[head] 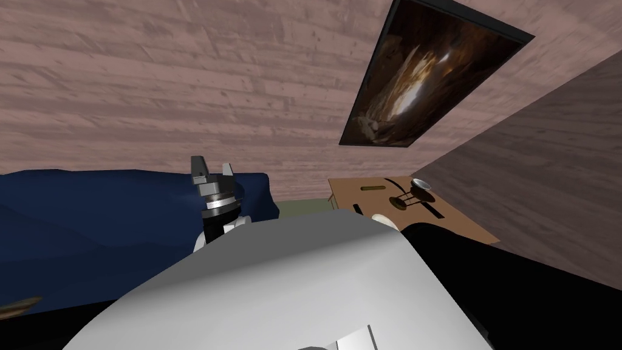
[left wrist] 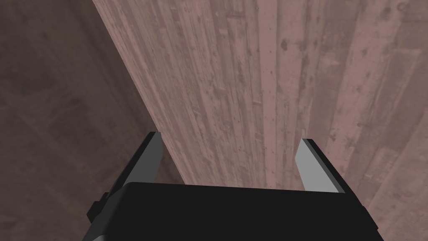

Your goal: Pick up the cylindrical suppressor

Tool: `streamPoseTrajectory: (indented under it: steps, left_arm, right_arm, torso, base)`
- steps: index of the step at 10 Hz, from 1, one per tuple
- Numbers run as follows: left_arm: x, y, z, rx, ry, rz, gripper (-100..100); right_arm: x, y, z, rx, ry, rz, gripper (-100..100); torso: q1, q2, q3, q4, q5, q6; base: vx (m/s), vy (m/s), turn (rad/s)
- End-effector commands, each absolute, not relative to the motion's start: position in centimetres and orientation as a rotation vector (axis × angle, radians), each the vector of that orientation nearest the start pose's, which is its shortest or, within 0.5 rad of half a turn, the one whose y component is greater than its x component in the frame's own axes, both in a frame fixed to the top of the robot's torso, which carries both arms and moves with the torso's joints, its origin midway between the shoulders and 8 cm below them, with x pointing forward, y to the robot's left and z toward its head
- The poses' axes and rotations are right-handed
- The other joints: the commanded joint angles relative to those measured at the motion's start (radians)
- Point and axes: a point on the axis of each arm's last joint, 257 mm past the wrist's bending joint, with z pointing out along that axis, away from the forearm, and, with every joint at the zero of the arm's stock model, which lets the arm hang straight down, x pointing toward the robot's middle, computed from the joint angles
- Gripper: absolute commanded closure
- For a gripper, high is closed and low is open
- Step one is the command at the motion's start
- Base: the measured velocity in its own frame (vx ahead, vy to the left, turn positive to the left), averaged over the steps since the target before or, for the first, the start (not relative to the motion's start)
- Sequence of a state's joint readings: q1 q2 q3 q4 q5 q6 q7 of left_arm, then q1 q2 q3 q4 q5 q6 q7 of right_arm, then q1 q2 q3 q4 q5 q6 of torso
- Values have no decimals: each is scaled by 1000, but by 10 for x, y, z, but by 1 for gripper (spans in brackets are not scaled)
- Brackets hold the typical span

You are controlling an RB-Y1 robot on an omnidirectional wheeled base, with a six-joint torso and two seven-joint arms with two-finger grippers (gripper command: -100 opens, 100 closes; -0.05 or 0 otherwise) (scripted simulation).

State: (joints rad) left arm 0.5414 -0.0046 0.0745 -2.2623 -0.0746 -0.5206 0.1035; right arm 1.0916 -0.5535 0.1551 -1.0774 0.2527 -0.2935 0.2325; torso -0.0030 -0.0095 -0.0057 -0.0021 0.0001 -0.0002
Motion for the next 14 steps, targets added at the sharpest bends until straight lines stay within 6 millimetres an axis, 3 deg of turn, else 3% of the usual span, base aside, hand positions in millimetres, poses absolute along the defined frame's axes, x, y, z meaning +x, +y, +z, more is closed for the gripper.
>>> streamPoseTrajectory:
  steps: [1, 2, 3, 5, 7, 10, 14]
  left_arm:
    - [337, 300, 8, -672, 649, -1255, 0]
    - [337, 300, 8, -672, 649, -1255, 0]
    - [337, 300, 8, -672, 649, -1255, 0]
    - [337, 300, 8, -672, 649, -1255, 0]
    - [337, 300, 8, -672, 649, -1255, 0]
    - [337, 300, 8, -672, 649, -1255, 0]
    - [337, 300, 8, -672, 649, -1255, 0]
  right_arm:
    - [-244, -460, -526, 1066, 2739, -179, -100]
    - [-244, -460, -526, 1066, 2739, -179, -100]
    - [-272, -471, -518, 1010, 2820, -249, -100]
    - [-299, -488, -510, 925, 2913, -336, -100]
    - [-314, -506, -505, 850, 2975, -406, -100]
    - [-322, -530, -501, 745, 3036, -489, -100]
    - [-313, -553, -506, 622, 3074, -547, -100]
  torso:
    - [0, 0, 0, 0, 0, 0]
    - [1, 0, 0, 0, 0, 0]
    - [2, 3, 2, 1, 0, 0]
    - [5, 2, 1, 0, 1, 0]
    - [4, -2, -1, 0, 1, 0]
    - [7, 0, 0, 0, 1, 0]
    - [4, -3, -2, 0, 1, -1]
  base:
    - [175, -46, 46]
    - [109, -18, 21]
    - [135, 6, 72]
    - [190, 24, 131]
    - [210, -1, 195]
    - [181, 36, 194]
    - [214, -11, 210]
